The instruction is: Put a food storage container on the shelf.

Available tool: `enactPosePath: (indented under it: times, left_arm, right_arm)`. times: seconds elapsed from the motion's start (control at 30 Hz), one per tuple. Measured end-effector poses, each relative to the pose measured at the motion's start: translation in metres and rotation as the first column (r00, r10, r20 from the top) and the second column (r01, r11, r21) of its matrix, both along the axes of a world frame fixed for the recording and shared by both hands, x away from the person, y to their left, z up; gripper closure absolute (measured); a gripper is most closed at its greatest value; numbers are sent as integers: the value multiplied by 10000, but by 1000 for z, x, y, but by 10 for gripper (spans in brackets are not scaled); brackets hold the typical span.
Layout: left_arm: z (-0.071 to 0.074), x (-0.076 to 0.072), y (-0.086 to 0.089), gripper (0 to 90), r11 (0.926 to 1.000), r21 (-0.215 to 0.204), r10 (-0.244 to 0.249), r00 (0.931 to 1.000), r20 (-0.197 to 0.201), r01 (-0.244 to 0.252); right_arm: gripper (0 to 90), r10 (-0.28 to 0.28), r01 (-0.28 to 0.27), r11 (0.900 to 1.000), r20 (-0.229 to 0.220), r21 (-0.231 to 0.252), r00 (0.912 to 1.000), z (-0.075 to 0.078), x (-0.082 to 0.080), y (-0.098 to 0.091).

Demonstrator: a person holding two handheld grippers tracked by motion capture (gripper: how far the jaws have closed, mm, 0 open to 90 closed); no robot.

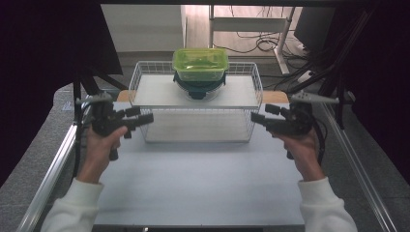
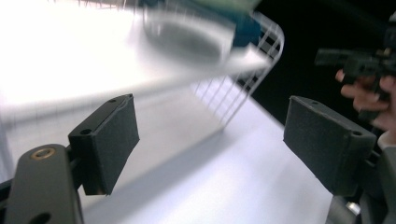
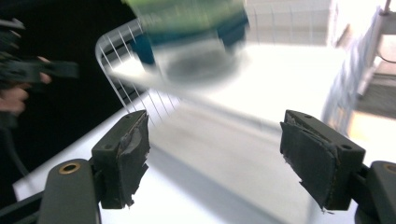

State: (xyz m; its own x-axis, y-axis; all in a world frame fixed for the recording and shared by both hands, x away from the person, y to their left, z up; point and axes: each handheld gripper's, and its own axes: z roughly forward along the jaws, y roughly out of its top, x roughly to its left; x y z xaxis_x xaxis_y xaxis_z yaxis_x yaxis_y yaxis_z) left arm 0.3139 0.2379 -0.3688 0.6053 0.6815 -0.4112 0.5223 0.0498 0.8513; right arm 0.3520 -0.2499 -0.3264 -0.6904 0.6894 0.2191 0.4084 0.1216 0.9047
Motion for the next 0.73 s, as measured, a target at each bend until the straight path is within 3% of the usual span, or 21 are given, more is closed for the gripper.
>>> enactPosePath:
  times: [0.1, 0.2, 0.3, 0.47, 0.53, 0.6, 0.67, 0.73]
  left_arm:
    - [-24, -15, -1, 179, 9978, 647, 138, 9999, 50, -141]
    - [-45, -24, -2, 186, 9964, 832, 165, 9998, -97, -156]
    - [-66, -32, -4, 195, 9893, 1423, 339, 9994, -111, -320]
    - [-92, -41, -11, 199, 9867, 1616, 253, 9983, -521, -166]
    - [-96, -41, -15, 198, 9831, 1825, 224, 9980, -586, -113]
    - [-97, -41, -17, 199, 9849, 1729, 200, 9981, -590, -96]
    - [-97, -40, -18, 198, 9860, 1661, 262, 9979, -595, -160]
    - [-99, -40, -19, 194, 9826, 1843, 357, 9975, -603, -241]
  right_arm:
    - [235, -116, 111, 9993, -122, -357, 9999, -22, -8, -6]
    - [235, -122, 105, 9990, -408, -430, 9991, -49, -16, -12]
    - [237, -241, 199, 9981, -719, -578, 9971, -70, -23, -16]
    - [238, -248, 114, 9951, -1360, -982, 9904, -104, -33, -19]
    - [238, -240, 50, 9924, -1534, -1232, 9879, -113, -35, -18]
    - [238, -235, 14, 9904, -1579, -1385, 9872, -116, -35, -17]
    - [238, -249, 67, 9915, -1389, -1298, 9900, -115, -36, -16]
    - [237, -234, 71, 9914, -1239, -1303, 9920, -112, -37, -17]
